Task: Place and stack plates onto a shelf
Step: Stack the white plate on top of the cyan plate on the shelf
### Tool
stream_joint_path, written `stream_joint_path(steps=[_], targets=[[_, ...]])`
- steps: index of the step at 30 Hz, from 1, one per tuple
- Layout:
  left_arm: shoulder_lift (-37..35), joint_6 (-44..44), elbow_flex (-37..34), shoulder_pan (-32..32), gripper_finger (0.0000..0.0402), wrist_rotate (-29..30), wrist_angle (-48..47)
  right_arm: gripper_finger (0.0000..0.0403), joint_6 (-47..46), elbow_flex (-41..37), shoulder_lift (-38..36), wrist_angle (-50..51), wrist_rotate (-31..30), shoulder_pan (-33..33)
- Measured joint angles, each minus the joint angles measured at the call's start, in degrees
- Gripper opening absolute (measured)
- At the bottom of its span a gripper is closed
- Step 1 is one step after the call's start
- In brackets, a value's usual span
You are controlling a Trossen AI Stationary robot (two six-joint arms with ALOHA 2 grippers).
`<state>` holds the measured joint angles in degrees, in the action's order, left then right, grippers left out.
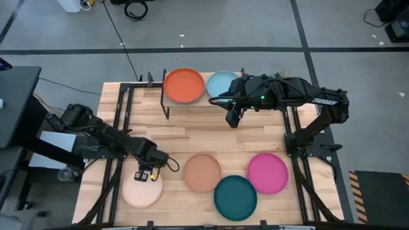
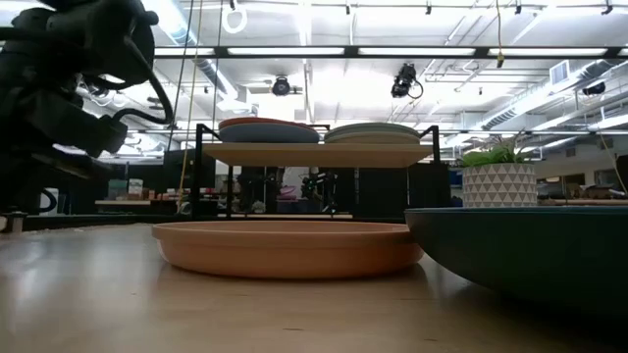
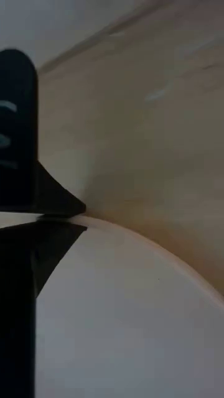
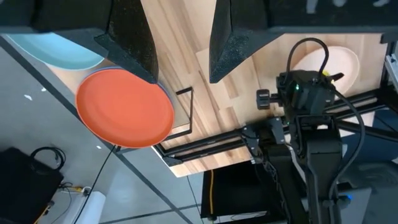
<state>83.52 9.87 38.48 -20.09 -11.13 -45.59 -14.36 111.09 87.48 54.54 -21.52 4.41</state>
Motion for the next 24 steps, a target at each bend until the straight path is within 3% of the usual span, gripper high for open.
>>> stream_joint_path(steps=[5, 11, 18, 24], targets=[[-1.34, -3.05, 6.02, 2.59, 0.0014, -0.79, -9.26, 0.015, 1.38, 0.0, 0.0, 0.61, 0.04, -0.42], [-1.79, -2.36, 19.52, 12.07, 0.0014, -5.91, -13.96, 0.015, 2.53, 0.0, -1.27, 2.65, 0.11, -1.51], [-1.74, 3.84, 35.65, 26.64, 0.0014, -6.03, -10.27, 0.015, 2.39, 0.0, -5.68, 2.56, -0.2, -3.85], [-1.74, 7.6, 41.86, 38.0, 0.0014, -10.98, -1.57, 0.015, 2.37, 0.0, -8.48, 2.35, -1.36, -5.44]])
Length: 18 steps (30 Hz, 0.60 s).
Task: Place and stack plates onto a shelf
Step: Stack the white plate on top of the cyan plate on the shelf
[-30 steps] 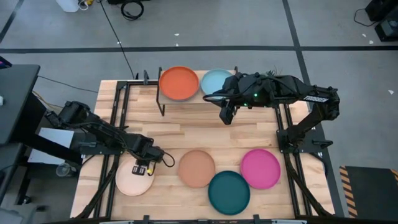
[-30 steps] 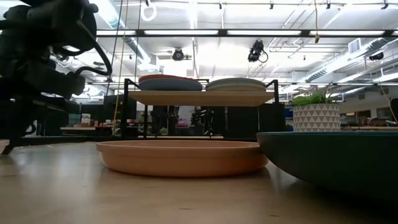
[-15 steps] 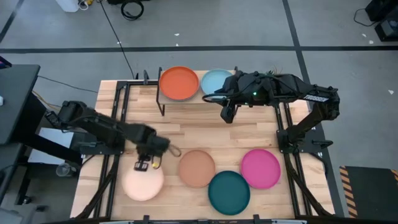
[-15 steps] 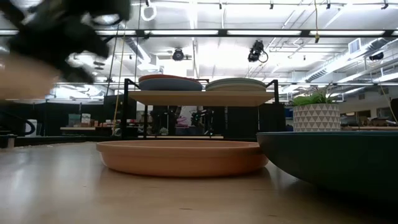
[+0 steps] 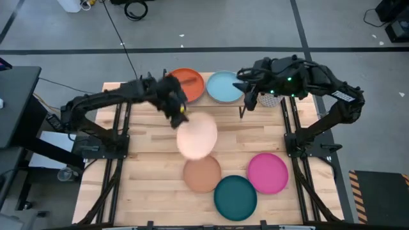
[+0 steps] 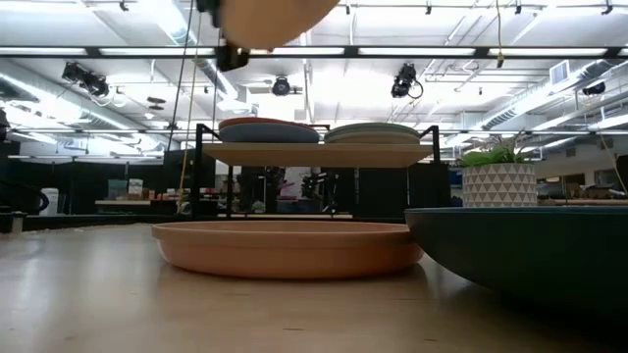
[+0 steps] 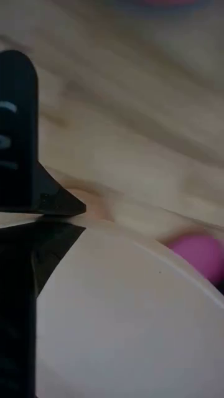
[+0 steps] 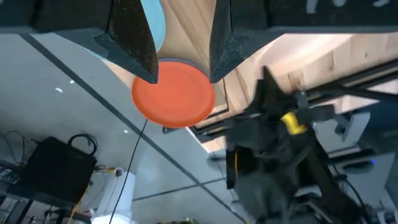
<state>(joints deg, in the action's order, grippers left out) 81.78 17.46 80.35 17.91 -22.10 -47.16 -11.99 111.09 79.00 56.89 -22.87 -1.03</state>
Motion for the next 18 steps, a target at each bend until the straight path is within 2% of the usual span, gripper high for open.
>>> stream_joint_path(steps=[7, 15, 18], targets=[[0.06, 5.35, 1.14, 7.07, 0.0014, -7.58, 15.29, 0.015, 0.88, 0.0, -2.96, -3.1, -1.14, -0.23], [2.63, 16.49, 1.34, 9.81, 0.0014, -6.73, 34.11, 0.015, 4.0, 0.02, -6.39, -8.98, -4.54, -0.23], [5.46, 17.92, 2.55, 10.78, 0.0014, -5.53, 35.05, 0.015, 4.84, 0.02, -6.76, -10.22, -4.57, -0.31]])
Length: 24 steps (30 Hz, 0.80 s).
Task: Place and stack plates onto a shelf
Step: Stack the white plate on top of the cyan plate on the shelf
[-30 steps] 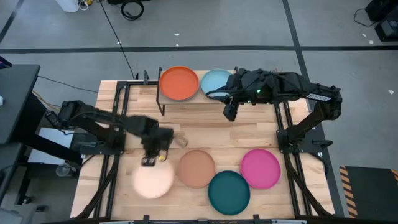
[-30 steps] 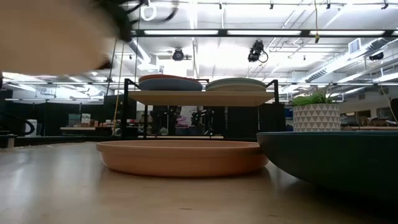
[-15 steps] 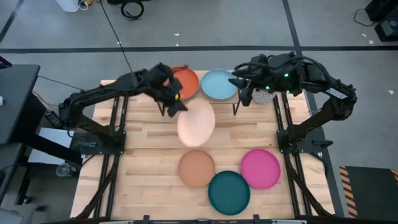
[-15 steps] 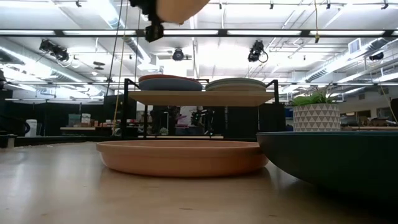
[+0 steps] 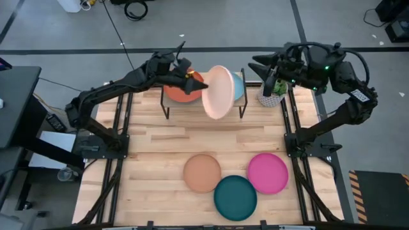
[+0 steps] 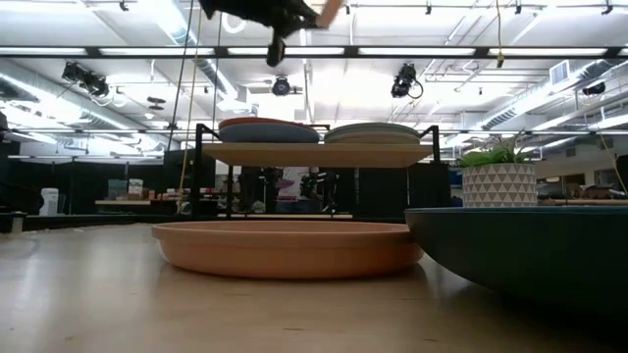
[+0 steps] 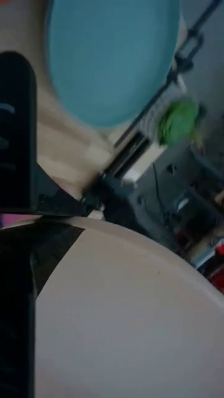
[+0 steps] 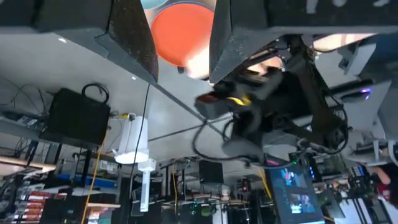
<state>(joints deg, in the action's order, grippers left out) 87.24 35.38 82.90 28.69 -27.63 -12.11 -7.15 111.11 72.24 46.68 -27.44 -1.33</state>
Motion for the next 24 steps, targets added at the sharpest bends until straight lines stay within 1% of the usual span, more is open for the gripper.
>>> stream_joint_path(steps=[6, 13, 16, 20, 24], targets=[[7.95, -1.45, 7.73, 1.03, 0.0014, 5.13, -2.21, 0.015, 0.95, 0.0, -0.04, -0.66, -0.15, -0.03], [18.7, -7.78, 21.14, 3.32, 0.0014, 9.51, -13.86, 0.015, 0.91, 0.0, -0.04, -0.7, -0.11, 0.07], [22.68, -9.63, 25.39, 4.44, 0.0014, 10.75, -18.01, 0.015, 0.8, 0.0, -0.03, -0.7, 0.04, 0.18], [26.56, -11.7, 28.63, 5.34, 0.0014, 12.38, -21.71, 0.015, 0.73, 0.0, -0.01, -0.67, 0.04, 0.23], [28.13, -13.39, 28.97, 6.03, 0.0014, 13.81, -23.86, 0.015, 0.84, 0.0, -0.01, -0.37, 0.04, 0.23]])
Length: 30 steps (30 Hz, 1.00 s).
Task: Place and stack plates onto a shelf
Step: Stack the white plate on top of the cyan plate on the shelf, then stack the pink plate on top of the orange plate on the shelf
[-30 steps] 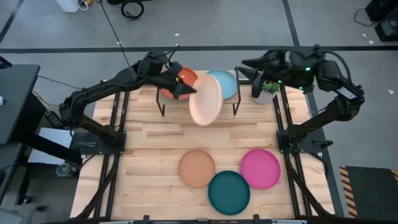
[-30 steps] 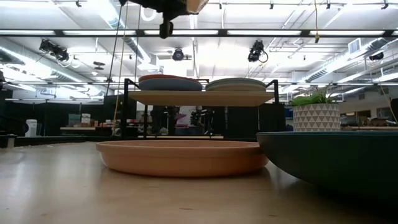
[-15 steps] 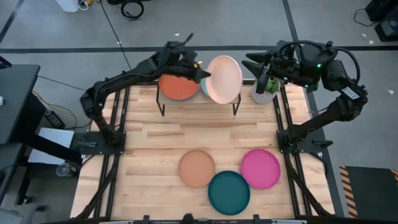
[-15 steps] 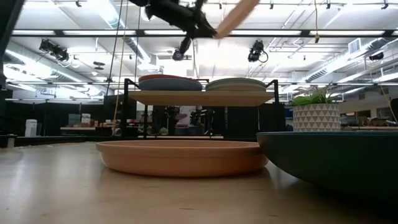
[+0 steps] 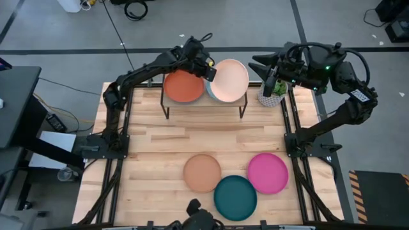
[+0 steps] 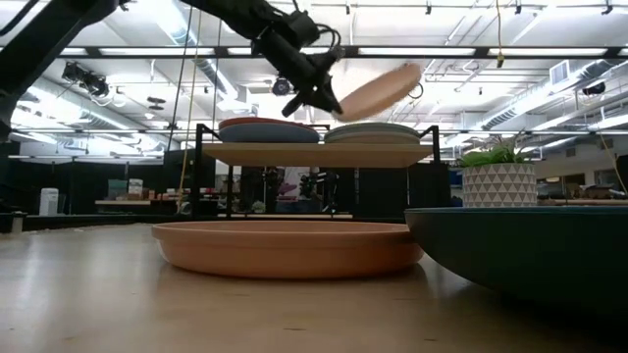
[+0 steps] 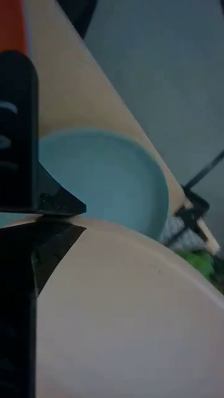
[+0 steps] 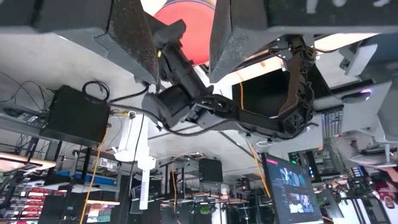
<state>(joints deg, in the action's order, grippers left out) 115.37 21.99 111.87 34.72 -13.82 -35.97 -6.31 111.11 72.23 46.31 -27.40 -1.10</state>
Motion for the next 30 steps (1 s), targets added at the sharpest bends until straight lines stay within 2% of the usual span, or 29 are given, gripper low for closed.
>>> stream_joint_path(steps=[5, 7, 18, 22, 27, 30], targets=[[0.22, -3.59, 0.0, 0.09, 0.0014, 5.54, -2.92, 0.015, 0.5, 0.0, 0.02, 0.29, 0.01, 0.0], [0.22, -4.35, 0.0, 0.07, 0.0019, 6.06, -2.96, 0.015, 0.74, 0.0, 0.02, 0.31, -0.02, 0.0], [-0.26, -6.13, -0.02, 0.05, 0.0101, 5.17, -1.24, 0.015, 1.6, 0.0, 0.02, 0.48, -0.17, -0.07], [-4.19, -10.48, -0.04, -0.08, 0.0114, 5.36, 1.68, 0.015, 1.6, 0.0, 0.02, 0.67, -0.2, -0.07], [-10.77, -18.37, 0.0, -3.69, 0.0112, 12.78, 5.8, 0.015, 1.6, 0.0, 0.04, 1.26, -0.96, -0.11], [-14.67, -24.91, -0.02, -7.57, 0.0108, 14.03, 6.17, 0.015, 1.36, 0.0, 0.04, 2.31, -1.09, -0.13]])
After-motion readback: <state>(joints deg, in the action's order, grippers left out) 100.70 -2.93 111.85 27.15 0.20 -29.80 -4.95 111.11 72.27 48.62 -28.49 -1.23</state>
